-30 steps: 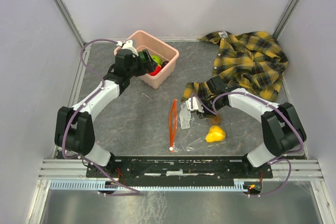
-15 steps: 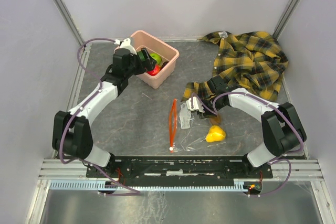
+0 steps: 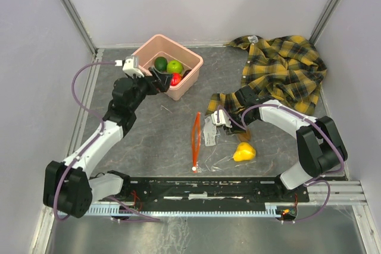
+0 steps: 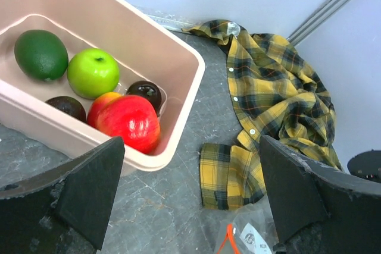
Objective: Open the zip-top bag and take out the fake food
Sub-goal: Place the fake fruit in the bin, then pick up the fake fruit from the zipper food storage bag.
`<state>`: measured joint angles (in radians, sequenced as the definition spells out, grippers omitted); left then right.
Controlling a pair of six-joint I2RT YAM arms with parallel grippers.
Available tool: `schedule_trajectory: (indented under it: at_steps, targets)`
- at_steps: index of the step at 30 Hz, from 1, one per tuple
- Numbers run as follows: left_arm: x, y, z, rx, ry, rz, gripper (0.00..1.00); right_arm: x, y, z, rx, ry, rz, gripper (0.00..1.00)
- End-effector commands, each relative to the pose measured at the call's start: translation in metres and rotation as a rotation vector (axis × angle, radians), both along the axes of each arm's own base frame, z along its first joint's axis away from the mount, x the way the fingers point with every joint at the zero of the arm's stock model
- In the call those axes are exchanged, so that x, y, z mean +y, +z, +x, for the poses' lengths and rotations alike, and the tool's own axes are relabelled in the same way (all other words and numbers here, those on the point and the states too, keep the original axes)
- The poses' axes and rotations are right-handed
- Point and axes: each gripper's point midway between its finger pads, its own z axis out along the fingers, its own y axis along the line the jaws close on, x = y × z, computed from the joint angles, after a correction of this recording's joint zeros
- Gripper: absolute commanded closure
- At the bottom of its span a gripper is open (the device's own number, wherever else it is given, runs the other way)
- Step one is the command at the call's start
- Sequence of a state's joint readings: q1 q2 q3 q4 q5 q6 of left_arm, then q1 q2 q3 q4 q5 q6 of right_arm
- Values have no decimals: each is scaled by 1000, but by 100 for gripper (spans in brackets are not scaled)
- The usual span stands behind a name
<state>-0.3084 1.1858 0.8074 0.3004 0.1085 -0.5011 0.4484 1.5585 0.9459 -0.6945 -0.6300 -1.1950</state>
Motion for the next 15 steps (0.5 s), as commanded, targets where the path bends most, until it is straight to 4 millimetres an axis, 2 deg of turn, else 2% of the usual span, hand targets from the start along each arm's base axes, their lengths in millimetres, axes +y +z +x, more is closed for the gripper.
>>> schedule_trajectory:
  at_steps: [1,7,15]
  targets:
    - [-8,31,-21,-152,-87,-89,1,8,23,8,-50,17,63,82]
    - [-34,16,-51,-97,-281,-129,3,9,26,8,-61,20,70,80]
    - [-61,-12,-91,3,-447,-180,11,8,33,8,-84,21,82,74]
